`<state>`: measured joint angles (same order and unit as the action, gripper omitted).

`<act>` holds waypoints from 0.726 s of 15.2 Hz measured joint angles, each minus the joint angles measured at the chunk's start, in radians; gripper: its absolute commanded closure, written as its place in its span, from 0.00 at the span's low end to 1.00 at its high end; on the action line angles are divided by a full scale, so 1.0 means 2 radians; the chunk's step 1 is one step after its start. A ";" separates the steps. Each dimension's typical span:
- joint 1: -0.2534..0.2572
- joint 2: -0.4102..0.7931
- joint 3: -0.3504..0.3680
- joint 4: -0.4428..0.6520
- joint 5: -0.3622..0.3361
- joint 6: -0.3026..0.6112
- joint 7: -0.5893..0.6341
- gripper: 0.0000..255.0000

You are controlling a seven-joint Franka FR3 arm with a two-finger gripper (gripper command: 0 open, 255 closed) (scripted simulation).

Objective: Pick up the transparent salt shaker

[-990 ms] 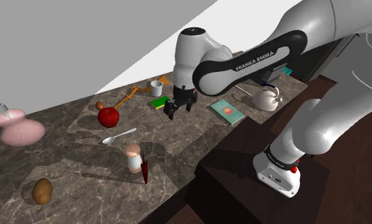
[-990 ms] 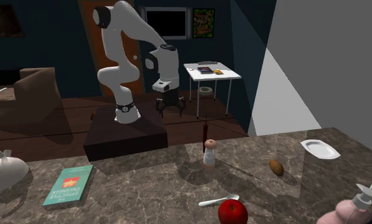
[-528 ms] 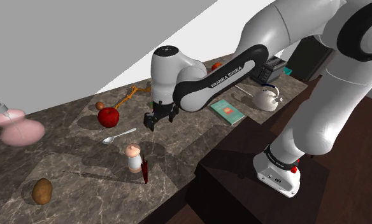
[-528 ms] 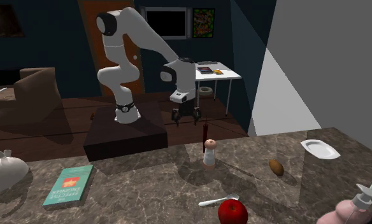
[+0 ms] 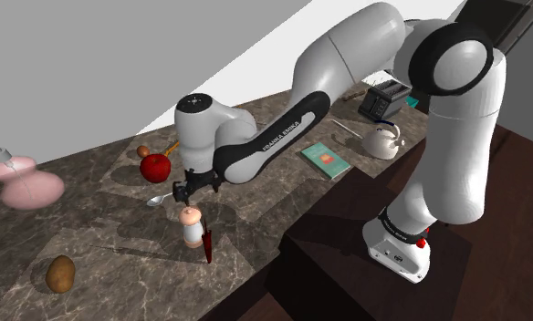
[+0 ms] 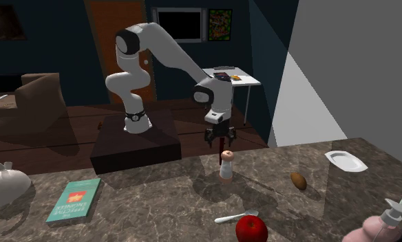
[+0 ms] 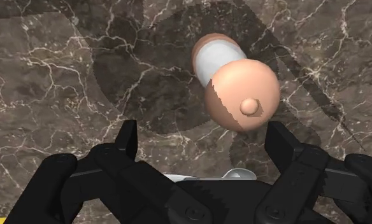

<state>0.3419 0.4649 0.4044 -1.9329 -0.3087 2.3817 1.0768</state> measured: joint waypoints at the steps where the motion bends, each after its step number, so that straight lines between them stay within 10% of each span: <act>1: 0.008 0.019 -0.005 0.020 -0.007 -0.002 0.006 0.00; 11: 0.048 0.110 -0.030 0.096 -0.041 0.013 0.038 0.00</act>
<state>0.4371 0.6839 0.3437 -1.7416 -0.3901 2.4082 1.1537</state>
